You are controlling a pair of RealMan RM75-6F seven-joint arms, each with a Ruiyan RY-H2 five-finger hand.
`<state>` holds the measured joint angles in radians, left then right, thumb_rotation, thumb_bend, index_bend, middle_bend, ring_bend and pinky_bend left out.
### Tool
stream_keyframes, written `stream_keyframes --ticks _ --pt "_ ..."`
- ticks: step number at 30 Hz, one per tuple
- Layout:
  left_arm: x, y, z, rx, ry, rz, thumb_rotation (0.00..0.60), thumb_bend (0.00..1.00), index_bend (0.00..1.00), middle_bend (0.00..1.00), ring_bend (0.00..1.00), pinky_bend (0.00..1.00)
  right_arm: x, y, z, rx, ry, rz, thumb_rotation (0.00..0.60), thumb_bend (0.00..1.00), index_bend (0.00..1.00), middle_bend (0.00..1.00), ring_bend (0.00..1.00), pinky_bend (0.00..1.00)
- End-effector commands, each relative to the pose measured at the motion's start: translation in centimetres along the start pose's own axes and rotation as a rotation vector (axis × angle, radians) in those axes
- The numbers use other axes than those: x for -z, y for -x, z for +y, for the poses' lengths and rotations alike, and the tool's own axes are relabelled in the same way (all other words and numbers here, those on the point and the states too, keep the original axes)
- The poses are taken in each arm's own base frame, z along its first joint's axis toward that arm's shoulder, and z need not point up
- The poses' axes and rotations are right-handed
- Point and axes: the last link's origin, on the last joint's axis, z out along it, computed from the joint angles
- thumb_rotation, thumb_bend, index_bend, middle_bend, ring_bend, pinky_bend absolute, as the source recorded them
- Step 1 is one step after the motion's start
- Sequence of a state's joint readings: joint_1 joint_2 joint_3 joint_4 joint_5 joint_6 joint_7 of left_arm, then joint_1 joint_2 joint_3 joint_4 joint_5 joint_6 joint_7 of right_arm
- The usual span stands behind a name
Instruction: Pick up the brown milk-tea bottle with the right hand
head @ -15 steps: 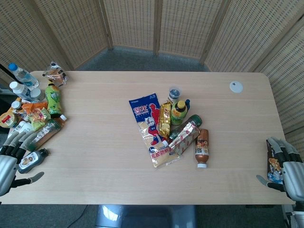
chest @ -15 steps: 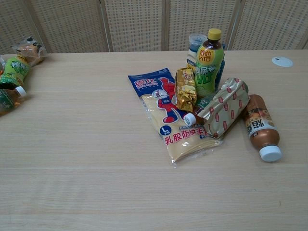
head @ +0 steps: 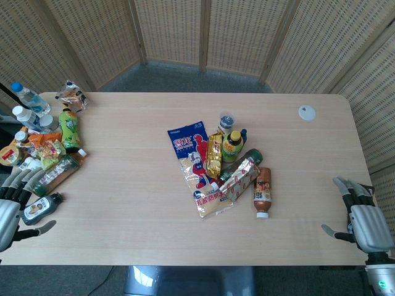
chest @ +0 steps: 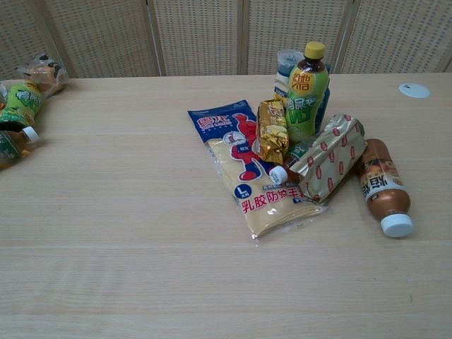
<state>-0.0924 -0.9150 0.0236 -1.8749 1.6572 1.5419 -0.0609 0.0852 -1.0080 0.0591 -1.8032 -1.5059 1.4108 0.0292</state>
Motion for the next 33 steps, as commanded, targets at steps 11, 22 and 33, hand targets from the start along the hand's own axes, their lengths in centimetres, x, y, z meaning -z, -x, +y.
stream_keyframes --ticks 11,22,33 --pt "-0.5 0.1 -0.2 -0.023 -0.04 0.014 0.6 0.0 0.0 0.0 0.0 0.0 -5.3 5.3 -4.5 -0.005 0.011 -0.032 0.6 0.0 0.0 0.0 0.0 0.0" --pt "-1.0 0.3 -1.0 -0.016 -0.064 -0.006 0.6 0.0 0.0 0.0 0.0 0.0 -8.4 9.8 -8.5 -0.042 0.018 -0.019 0.6 0.0 0.0 0.0 0.0 0.0" --pt "-0.9 0.5 -1.0 -0.023 -0.067 -0.009 0.6 0.0 0.0 0.0 0.0 0.0 -8.8 12.8 -9.5 -0.038 0.002 -0.072 0.6 0.0 0.0 0.0 0.0 0.0"
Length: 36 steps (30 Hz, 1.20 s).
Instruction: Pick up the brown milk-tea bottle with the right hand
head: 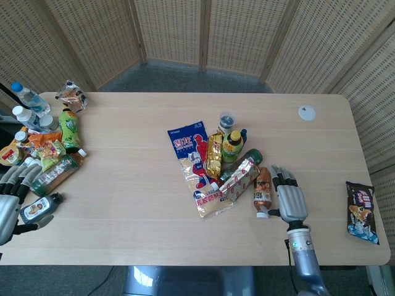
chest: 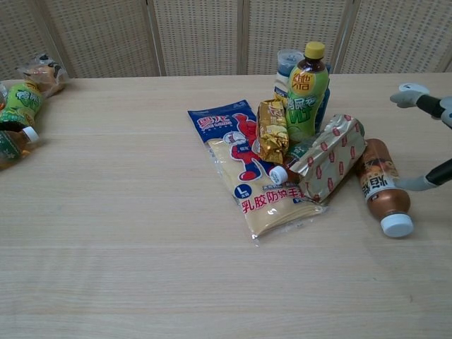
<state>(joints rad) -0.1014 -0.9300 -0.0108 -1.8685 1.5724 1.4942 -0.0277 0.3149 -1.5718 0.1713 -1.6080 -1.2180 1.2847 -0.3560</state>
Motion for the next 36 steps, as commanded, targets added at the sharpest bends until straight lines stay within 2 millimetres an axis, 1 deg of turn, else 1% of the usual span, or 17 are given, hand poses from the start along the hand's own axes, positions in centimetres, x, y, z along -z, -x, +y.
stream_keyframes --ticks 1,14,24,28,36 --pt "0.0 0.0 0.0 -0.001 -0.001 -0.001 0.6 0.0 0.0 0.0 0.0 0.0 -0.3 0.5 0.1 -0.001 0.003 -0.017 0.6 0.0 0.0 0.0 0.0 0.0" --pt "-0.1 0.4 0.1 -0.013 0.0 -0.005 0.6 0.0 0.0 0.0 0.0 0.0 -0.9 1.7 0.3 -0.01 0.008 -0.046 0.6 0.0 0.0 0.0 0.0 0.0" --pt "-0.3 0.7 0.1 -0.021 -0.005 -0.01 0.6 0.0 0.0 0.0 0.0 0.0 -0.8 3.2 -0.5 -0.041 -0.005 -0.067 0.6 0.0 0.0 0.0 0.0 0.0" --pt "-0.3 0.7 0.1 -0.022 -0.005 -0.01 0.6 0.0 0.0 0.0 0.0 0.0 -0.9 4.0 -0.5 -0.046 0.001 -0.076 0.6 0.0 0.0 0.0 0.0 0.0" --pt "-0.4 0.9 0.1 -0.027 -0.006 -0.015 0.6 0.0 0.0 0.0 0.0 0.0 -1.4 4.7 -0.2 -0.023 0.01 -0.077 0.6 0.0 0.0 0.0 0.0 0.0"
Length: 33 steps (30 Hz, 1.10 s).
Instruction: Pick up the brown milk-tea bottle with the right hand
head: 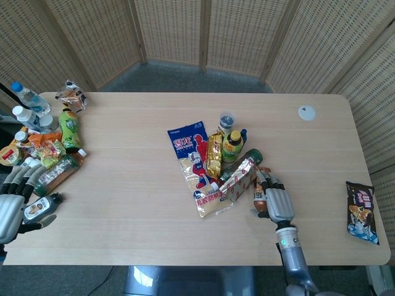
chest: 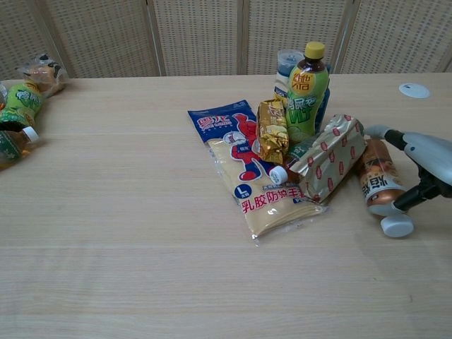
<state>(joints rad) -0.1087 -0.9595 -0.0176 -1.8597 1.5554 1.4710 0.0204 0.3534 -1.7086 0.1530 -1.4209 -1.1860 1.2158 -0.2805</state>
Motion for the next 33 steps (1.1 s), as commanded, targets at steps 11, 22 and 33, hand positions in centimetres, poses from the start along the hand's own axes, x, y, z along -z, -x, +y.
stream_keyframes --ticks 11,22,33 --pt "0.1 0.2 0.1 -0.006 0.001 -0.003 0.6 0.0 0.0 0.0 0.0 0.0 -1.7 -0.8 3.7 0.082 0.085 0.028 0.6 0.0 0.0 0.0 0.0 0.0" --pt "0.1 0.4 0.3 -0.01 0.006 -0.011 0.6 0.0 0.0 0.0 0.0 0.0 -2.4 -3.3 7.9 0.115 0.182 0.078 0.6 0.0 0.0 0.0 0.0 0.0" --pt "0.1 0.6 0.5 -0.01 0.01 -0.016 0.6 0.0 0.0 0.0 0.0 0.0 -2.2 -4.7 7.7 0.068 0.191 0.107 0.6 0.0 0.0 0.0 0.0 0.0"
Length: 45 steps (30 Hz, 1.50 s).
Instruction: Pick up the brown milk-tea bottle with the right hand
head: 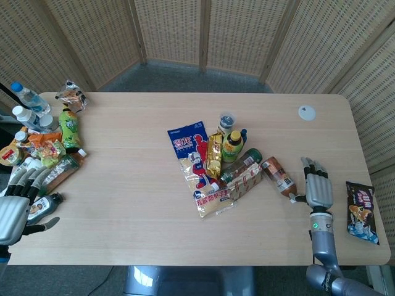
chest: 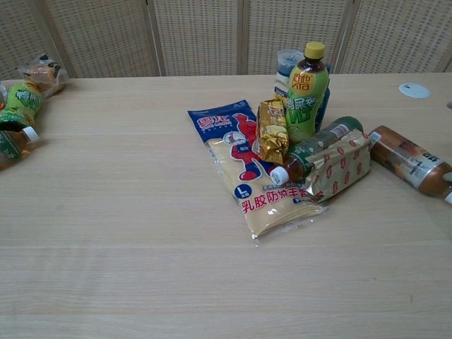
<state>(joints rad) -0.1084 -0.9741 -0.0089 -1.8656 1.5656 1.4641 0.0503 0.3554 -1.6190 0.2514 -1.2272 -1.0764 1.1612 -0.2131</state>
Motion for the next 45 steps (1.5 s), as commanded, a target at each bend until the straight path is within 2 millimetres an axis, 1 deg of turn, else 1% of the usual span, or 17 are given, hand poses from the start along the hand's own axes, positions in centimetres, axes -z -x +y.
stream_keyframes --ticks 1,4,8,11,15,20,24,32,37,43,44,45 --pt "0.0 0.1 0.0 0.001 0.001 -0.002 0.6 0.0 0.0 0.0 0.0 0.0 1.0 -0.1 -1.3 -0.027 -0.032 -0.003 0.6 0.0 0.0 0.0 0.0 0.0" --pt "0.0 0.1 0.1 0.001 0.005 -0.005 0.6 0.0 0.0 0.0 0.0 0.0 1.3 0.1 -2.6 -0.041 -0.049 -0.022 0.6 0.0 0.0 0.0 0.0 0.0" --pt "0.0 0.2 0.1 0.0 0.008 -0.008 0.6 0.0 0.0 0.0 0.0 0.0 0.9 0.7 -3.8 -0.05 -0.043 -0.048 0.6 0.0 0.0 0.0 0.0 0.0" --pt "0.0 0.2 0.1 0.0 0.008 -0.009 0.6 0.0 0.0 0.0 0.0 0.0 0.2 1.2 -4.5 -0.062 -0.025 -0.07 0.6 0.0 0.0 0.0 0.0 0.0" --pt "0.0 0.1 0.1 0.0 0.006 -0.007 0.6 0.0 0.0 0.0 0.0 0.0 -1.5 1.8 -4.9 -0.062 0.009 -0.085 0.6 0.0 0.0 0.0 0.0 0.0" --pt "0.1 0.0 0.0 0.003 0.002 -0.001 0.6 0.0 0.0 0.0 0.0 0.0 -3.6 1.6 -4.7 -0.057 0.056 -0.079 0.6 0.0 0.0 0.0 0.0 0.0" --pt "0.1 -0.2 -0.1 0.003 -0.001 0.001 0.6 0.0 0.0 0.0 0.0 0.0 -4.7 1.3 -4.3 -0.066 0.087 -0.078 0.6 0.0 0.0 0.0 0.0 0.0" --pt "0.1 -0.1 -0.1 0.005 0.002 -0.003 0.6 0.0 0.0 0.0 0.0 0.0 -4.4 2.4 -4.3 -0.066 0.1 -0.11 0.6 0.0 0.0 0.0 0.0 0.0" --pt "0.1 -0.1 -0.1 0.005 0.002 -0.004 0.6 0.0 0.0 0.0 0.0 0.0 -4.8 2.9 -4.4 -0.074 0.107 -0.118 0.6 0.0 0.0 0.0 0.0 0.0" --pt "0.1 -0.3 -0.2 0.008 -0.004 0.002 0.6 0.0 0.0 0.0 0.0 0.0 -5.2 3.7 -3.8 -0.055 0.119 -0.117 0.6 0.0 0.0 0.0 0.0 0.0" --pt "0.1 -0.3 -0.2 0.008 -0.004 0.002 0.6 0.0 0.0 0.0 0.0 0.0 -5.2 3.8 -3.7 -0.056 0.121 -0.119 0.6 0.0 0.0 0.0 0.0 0.01" --pt "0.2 -0.3 -0.3 0.008 -0.005 0.002 0.6 0.0 0.0 0.0 0.0 0.0 -5.2 3.9 -3.6 -0.057 0.124 -0.121 0.6 0.0 0.0 0.03 0.0 0.06"
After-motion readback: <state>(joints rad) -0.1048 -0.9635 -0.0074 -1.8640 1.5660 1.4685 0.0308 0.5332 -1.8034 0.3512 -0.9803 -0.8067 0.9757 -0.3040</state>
